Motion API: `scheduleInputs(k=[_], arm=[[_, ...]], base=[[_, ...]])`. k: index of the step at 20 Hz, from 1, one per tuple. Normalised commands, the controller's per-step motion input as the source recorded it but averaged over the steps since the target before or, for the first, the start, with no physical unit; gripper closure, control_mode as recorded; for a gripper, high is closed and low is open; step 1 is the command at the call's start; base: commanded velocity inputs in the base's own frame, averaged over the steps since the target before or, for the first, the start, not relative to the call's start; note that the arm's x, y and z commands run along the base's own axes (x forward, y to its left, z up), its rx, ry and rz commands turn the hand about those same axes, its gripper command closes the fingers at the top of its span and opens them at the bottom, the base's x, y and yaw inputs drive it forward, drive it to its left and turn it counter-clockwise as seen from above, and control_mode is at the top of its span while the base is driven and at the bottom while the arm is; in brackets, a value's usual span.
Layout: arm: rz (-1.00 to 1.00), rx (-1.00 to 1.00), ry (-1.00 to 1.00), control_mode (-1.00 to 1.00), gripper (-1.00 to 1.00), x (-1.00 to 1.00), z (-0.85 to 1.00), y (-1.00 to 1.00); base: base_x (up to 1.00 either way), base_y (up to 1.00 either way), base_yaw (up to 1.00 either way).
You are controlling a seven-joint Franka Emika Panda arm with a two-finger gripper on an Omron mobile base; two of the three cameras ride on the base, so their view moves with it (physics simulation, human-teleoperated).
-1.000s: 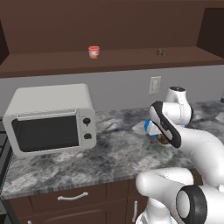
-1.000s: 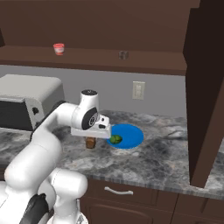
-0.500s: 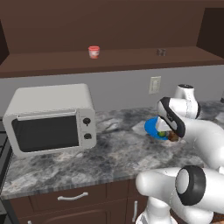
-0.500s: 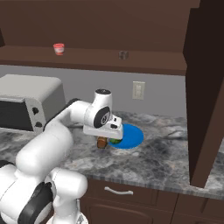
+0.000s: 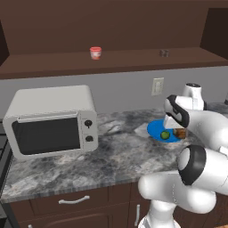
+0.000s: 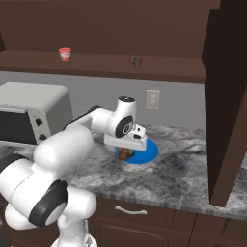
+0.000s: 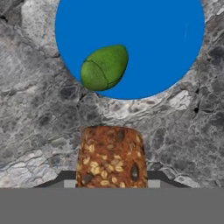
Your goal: Pick the avocado and bread from the counter and place them on the plate. Then pick the jam from the cabinet and place it next to the plate. Lastly close the cabinet door.
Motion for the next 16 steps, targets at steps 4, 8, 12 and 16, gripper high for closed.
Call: scheduleInputs(k=[4, 8, 12, 16], arm=[[-0.02, 0.00, 0.00, -1.00, 1.00, 0.38, -0.11, -0.27], [0.00, 0.00, 0.00, -1.00, 1.00, 0.35, -0.19, -0.17], [0.00, 0.00, 0.00, -1.00, 1.00, 0.29, -0.19, -0.13], [0.00, 0.00, 0.00, -1.00, 1.00, 0.30, -0.12, -0.14]], base=[[0.00, 0.00, 0.00], [0.00, 0.00, 0.00], [0.00, 0.00, 0.00], [0.00, 0.00, 0.00]])
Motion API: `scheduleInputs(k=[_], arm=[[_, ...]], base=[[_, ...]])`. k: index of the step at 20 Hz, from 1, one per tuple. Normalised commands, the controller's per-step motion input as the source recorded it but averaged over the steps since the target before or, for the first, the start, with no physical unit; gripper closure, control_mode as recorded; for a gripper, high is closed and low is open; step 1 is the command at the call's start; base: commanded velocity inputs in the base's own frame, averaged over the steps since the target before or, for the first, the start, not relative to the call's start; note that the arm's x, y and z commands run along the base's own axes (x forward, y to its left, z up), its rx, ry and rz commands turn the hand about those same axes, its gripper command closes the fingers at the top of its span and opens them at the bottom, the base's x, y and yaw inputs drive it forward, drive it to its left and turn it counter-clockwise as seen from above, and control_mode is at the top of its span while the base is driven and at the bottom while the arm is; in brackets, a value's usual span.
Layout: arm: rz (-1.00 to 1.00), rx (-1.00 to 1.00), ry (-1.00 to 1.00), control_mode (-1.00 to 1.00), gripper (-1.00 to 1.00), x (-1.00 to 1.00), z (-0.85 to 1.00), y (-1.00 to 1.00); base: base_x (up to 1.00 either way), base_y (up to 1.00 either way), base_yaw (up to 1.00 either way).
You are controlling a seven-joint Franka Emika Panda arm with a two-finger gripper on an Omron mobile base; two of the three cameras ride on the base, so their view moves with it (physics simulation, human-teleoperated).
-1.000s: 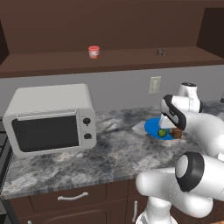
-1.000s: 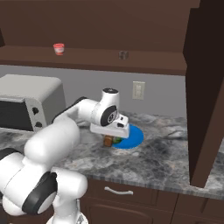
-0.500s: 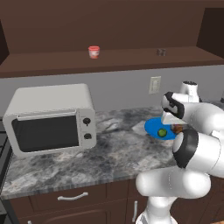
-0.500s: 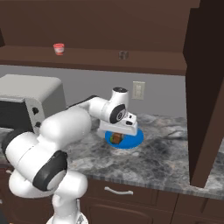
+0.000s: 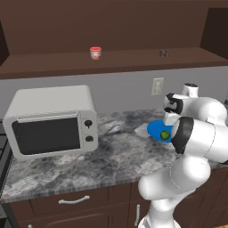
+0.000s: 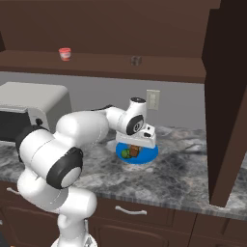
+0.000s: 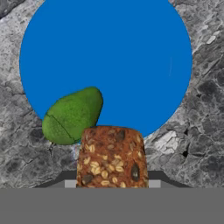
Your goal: Pick the avocado and bread from the counter and place them on the plate. Then pick the jam from the cabinet and place it next to the plate. Lastly close the cabinet door.
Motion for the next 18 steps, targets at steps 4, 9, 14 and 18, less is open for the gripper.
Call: scheduleInputs(k=[4, 9, 14, 18], arm=[[0.00, 0.00, 0.00, -1.00, 1.00, 0.30, -0.11, -0.13], [0.00, 0.00, 0.00, -1.00, 1.00, 0.28, -0.18, -0.10], [0.00, 0.00, 0.00, -1.00, 1.00, 0.23, -0.24, -0.06], [0.00, 0.00, 0.00, -1.00, 1.00, 0.18, -0.18, -0.03]], base=[[0.00, 0.00, 0.00], [0.00, 0.00, 0.00], [0.00, 0.00, 0.00], [0.00, 0.00, 0.00]])
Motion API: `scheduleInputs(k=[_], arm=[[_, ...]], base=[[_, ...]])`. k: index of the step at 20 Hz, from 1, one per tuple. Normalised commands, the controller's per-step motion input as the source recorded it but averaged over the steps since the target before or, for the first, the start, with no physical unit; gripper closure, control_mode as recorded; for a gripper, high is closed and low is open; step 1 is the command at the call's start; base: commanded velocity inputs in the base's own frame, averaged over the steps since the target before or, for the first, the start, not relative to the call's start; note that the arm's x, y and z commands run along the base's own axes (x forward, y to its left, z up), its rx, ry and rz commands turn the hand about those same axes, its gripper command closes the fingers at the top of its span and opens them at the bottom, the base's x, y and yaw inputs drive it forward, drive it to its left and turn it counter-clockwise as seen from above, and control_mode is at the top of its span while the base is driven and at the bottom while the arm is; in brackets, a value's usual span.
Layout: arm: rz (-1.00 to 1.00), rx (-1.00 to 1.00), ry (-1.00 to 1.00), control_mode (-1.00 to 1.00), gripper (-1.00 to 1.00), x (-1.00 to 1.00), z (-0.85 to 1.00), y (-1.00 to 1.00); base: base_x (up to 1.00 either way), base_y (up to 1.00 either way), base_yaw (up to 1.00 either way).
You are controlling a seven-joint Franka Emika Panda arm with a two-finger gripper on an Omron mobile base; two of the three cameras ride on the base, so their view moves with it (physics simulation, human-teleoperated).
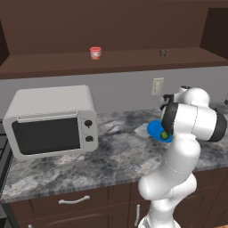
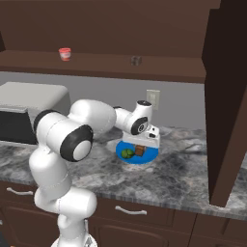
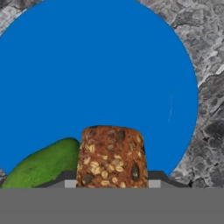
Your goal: Pick the avocado and bread from the counter and place them on the plate. Then pick the jam from the cabinet and place it next to the plate. Lastly close the cabinet door.
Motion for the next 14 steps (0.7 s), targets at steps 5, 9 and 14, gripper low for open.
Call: scheduleInputs(k=[5, 9, 14], arm=[[-0.01, 0.00, 0.00, -1.00, 1.00, 0.19, -0.10, 0.00], [-0.01, 0.00, 0.00, -1.00, 1.00, 0.17, -0.12, -0.01], [0.00, 0.00, 0.00, -1.00, -1.00, 0.16, -0.16, -0.04]], base=[[0.00, 0.00, 0.00], [0.00, 0.00, 0.00], [0.00, 0.00, 0.00]])
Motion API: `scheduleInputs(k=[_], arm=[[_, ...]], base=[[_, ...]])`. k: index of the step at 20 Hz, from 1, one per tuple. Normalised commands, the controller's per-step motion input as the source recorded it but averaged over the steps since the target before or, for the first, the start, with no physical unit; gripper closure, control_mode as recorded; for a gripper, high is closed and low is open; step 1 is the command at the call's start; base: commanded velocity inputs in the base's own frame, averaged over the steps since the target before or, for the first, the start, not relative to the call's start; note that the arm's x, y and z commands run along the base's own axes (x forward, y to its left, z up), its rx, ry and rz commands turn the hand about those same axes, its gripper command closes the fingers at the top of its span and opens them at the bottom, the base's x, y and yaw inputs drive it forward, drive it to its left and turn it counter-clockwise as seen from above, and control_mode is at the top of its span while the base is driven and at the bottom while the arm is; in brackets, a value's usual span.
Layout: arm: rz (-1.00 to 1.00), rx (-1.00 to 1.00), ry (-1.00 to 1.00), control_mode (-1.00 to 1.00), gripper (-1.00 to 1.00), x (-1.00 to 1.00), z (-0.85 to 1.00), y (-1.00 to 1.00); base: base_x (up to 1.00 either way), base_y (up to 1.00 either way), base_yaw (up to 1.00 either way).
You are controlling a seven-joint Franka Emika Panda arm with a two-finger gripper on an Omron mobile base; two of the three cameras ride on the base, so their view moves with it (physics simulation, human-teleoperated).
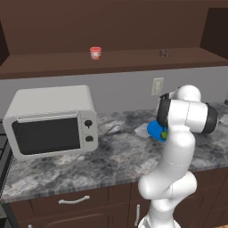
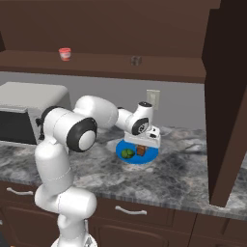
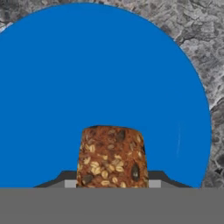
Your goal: Pick the avocado and bread from the counter and place them on the plate. Then pick the jam from the cabinet and place it next to the plate. Lastly close the cabinet door.
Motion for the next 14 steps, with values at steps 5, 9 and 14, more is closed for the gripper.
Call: scheduleInputs(k=[5, 9, 14], arm=[[0.00, 0.00, 0.00, -1.00, -1.00, 0.15, -0.15, -0.06], [0.00, 0.00, 0.00, -1.00, -1.00, 0.12, -0.07, -0.08], [-0.01, 0.00, 0.04, -1.00, -1.00, 0.01, 0.10, -0.04]], base=[[0.00, 0.00, 0.00], [0.00, 0.00, 0.00], [0.00, 0.00, 0.00]])
